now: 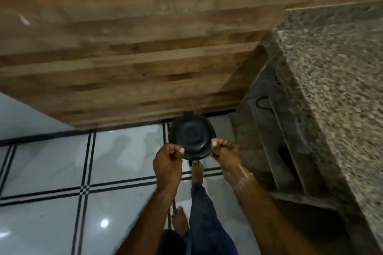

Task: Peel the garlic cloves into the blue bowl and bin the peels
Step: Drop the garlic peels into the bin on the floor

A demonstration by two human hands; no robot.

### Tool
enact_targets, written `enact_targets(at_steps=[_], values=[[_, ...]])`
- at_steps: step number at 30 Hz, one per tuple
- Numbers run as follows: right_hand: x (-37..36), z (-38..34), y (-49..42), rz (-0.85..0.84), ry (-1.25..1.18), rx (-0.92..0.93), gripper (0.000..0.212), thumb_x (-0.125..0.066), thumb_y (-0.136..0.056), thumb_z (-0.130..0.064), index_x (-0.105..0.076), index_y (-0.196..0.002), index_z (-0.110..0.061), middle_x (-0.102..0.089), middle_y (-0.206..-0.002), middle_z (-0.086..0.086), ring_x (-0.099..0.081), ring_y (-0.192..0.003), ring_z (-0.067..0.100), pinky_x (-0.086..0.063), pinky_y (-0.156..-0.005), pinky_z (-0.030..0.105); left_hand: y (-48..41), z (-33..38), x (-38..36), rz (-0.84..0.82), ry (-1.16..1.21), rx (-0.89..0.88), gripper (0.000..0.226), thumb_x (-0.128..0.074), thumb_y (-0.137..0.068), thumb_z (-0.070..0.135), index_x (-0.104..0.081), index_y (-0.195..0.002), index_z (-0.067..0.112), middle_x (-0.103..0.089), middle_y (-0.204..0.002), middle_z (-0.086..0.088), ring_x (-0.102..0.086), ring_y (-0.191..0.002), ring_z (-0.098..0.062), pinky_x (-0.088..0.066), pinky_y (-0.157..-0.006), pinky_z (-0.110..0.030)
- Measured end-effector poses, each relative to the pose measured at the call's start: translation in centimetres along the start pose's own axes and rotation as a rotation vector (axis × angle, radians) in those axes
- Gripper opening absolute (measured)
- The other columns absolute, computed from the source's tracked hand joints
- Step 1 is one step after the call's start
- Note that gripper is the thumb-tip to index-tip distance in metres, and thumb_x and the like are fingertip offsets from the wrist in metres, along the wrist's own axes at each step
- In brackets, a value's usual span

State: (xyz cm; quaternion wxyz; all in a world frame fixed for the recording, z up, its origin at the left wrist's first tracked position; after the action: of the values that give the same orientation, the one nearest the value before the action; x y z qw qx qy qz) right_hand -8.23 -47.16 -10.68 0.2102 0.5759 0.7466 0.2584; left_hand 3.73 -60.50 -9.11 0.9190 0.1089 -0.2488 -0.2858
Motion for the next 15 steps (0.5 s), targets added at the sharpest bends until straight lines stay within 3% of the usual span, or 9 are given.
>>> enact_targets(at_steps=[5, 8, 13, 15], values=[[-2.0, 3.9, -7.5, 0.06, 0.056, -0.142, 0.029, -0.064, -0.096, 0.005, -0.064, -0.073, -0.011, -0.06, -0.07, 0.007, -0.055, -0.065, 0.018, -0.052, -0.059, 0.024, -5.6, -4.4, -2.7, -0.003, -0.039, 0.159, 0.014, -0.069, -0.097, 0.017, -0.066, -0.084, 0.016, -0.069, -0.078, -0.001, -0.066, -0.076, -0.021, -0.049, -0.065, -0.026], [-2.6, 7.8, -13.4, 0.089, 0.108, -0.216, 0.015, -0.065, -0.096, 0.002, -0.067, -0.083, -0.004, -0.061, -0.073, 0.009, -0.055, -0.063, 0.018, -0.051, -0.049, 0.017, -9.7, -8.9, -5.6, -0.008, -0.049, 0.27, 0.015, -0.067, -0.098, 0.017, -0.069, -0.083, 0.012, -0.07, -0.077, -0.004, -0.066, -0.075, -0.022, -0.047, -0.063, -0.027], [-4.0, 14.8, -23.1, 0.072, 0.127, -0.267, 0.018, -0.061, -0.094, 0.008, -0.072, -0.085, -0.002, -0.064, -0.079, 0.009, -0.055, -0.068, 0.018, -0.051, -0.056, 0.022, -16.3, -16.0, -11.5, -0.058, -0.059, 0.369, 0.012, -0.075, -0.094, 0.019, -0.07, -0.084, 0.014, -0.072, -0.075, -0.004, -0.069, -0.071, -0.023, -0.057, -0.066, -0.037], [-4.8, 16.8, -26.2, 0.096, 0.11, -0.278, 0.012, -0.063, -0.091, 0.012, -0.074, -0.094, 0.007, -0.067, -0.083, 0.012, -0.059, -0.076, 0.023, -0.053, -0.065, 0.029, -18.6, -17.9, -13.4, -0.064, -0.085, 0.371, 0.017, -0.077, -0.092, 0.023, -0.069, -0.077, 0.022, -0.072, -0.073, -0.001, -0.069, -0.071, -0.021, -0.057, -0.068, -0.037]])
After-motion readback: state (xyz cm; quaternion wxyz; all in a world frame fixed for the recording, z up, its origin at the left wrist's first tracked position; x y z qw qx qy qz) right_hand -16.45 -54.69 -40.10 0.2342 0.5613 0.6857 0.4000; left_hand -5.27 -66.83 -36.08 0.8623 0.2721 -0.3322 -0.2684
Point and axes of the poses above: each hand's wrist, its own y-axis away from the middle knuckle, its own x-axis out of the back of the hand, z = x × y, the point moved 3 cm from there along -y, towards the middle knuckle
